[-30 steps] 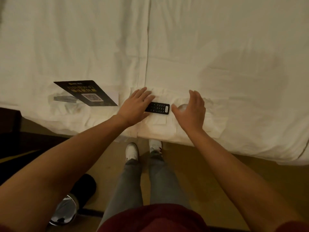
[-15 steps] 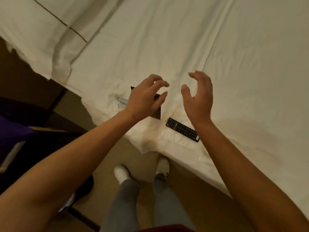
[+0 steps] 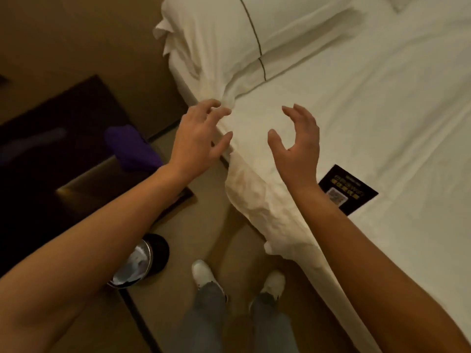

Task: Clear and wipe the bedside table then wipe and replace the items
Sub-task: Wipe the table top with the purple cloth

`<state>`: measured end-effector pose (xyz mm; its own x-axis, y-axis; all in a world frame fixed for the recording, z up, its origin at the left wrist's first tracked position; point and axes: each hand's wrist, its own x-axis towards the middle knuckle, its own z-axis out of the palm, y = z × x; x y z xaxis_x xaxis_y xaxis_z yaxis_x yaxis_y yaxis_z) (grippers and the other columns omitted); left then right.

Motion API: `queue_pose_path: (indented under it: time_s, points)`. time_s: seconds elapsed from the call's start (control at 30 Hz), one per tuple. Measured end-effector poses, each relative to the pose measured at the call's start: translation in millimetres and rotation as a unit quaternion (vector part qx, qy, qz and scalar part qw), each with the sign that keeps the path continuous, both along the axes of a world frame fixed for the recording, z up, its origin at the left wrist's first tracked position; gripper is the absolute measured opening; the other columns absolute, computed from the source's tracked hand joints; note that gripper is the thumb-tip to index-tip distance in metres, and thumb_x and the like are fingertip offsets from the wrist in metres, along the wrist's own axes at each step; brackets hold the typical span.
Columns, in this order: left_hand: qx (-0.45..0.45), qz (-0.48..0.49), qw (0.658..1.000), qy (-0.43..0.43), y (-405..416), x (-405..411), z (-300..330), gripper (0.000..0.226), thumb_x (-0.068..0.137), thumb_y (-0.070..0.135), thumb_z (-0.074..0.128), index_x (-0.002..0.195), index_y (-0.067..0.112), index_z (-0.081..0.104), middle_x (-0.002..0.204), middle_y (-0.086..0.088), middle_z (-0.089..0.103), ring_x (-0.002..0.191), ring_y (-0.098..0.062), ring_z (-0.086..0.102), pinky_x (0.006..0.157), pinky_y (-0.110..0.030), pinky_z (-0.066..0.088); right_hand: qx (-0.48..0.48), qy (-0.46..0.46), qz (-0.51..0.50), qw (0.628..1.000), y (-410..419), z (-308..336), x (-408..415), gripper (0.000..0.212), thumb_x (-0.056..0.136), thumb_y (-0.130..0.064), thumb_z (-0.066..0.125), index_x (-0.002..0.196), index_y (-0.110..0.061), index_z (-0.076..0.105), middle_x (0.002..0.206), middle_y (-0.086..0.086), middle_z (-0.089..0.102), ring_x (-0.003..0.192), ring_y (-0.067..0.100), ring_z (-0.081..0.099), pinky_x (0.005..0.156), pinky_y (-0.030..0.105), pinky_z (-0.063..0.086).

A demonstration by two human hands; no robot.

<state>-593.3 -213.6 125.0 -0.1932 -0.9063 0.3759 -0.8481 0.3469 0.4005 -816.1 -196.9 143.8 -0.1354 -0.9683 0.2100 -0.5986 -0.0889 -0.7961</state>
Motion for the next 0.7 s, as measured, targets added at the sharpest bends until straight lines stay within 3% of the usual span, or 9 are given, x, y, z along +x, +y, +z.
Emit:
queue_pose_path:
  time_s: [0.13, 0.27, 0.43, 0.7]
  points:
    - [0.014, 0.073, 0.997, -0.026, 7.5, 99.5, -6.6, 0.053, 0.096, 0.051, 0.059, 0.141, 0.024, 0.050, 0.148, -0.006, 0.045, 0.127, -0.020, 0.047, 0.104, -0.029, 0.035, 0.007, 0.029, 0.058, 0.998, -11.2, -5.8, 89.8, 0.055, 0.094, -0.040, 0.065, 0.146, -0.027, 0.052, 0.156, -0.003, 0.044, 0.145, 0.012, 0.036, 0.114, 0.018, 0.026]
    - [0.040, 0.129, 0.990, -0.034, 26.6, 188.6, -21.1, 0.056, 0.094, 0.049, 0.061, 0.143, 0.029, 0.045, 0.153, -0.002, 0.038, 0.131, -0.020, 0.044, 0.106, -0.035, 0.036, 0.016, 0.056, 0.106, 0.993, -20.5, -14.0, 171.4, 0.058, 0.094, -0.043, 0.066, 0.148, -0.030, 0.048, 0.158, -0.002, 0.041, 0.145, 0.012, 0.035, 0.109, 0.008, 0.019]
    - [0.093, 0.217, 0.971, -0.036, 55.4, 275.6, -38.4, 0.061, 0.091, 0.046, 0.065, 0.144, 0.028, 0.043, 0.155, -0.004, 0.035, 0.135, -0.025, 0.043, 0.108, -0.041, 0.039, 0.026, 0.063, 0.183, 0.981, -28.8, -27.3, 260.2, 0.060, 0.092, -0.039, 0.067, 0.148, -0.026, 0.050, 0.156, 0.004, 0.041, 0.145, 0.019, 0.038, 0.118, 0.037, 0.036]
    - [0.189, 0.343, 0.920, -0.036, 89.5, 365.7, -75.7, 0.059, 0.094, 0.038, 0.067, 0.146, 0.019, 0.046, 0.157, -0.010, 0.035, 0.141, -0.030, 0.040, 0.114, -0.049, 0.038, 0.072, 0.103, 0.256, 0.958, -54.6, -80.3, 355.2, 0.062, 0.092, -0.038, 0.070, 0.150, -0.023, 0.050, 0.160, 0.007, 0.039, 0.148, 0.026, 0.034, 0.119, 0.047, 0.034]
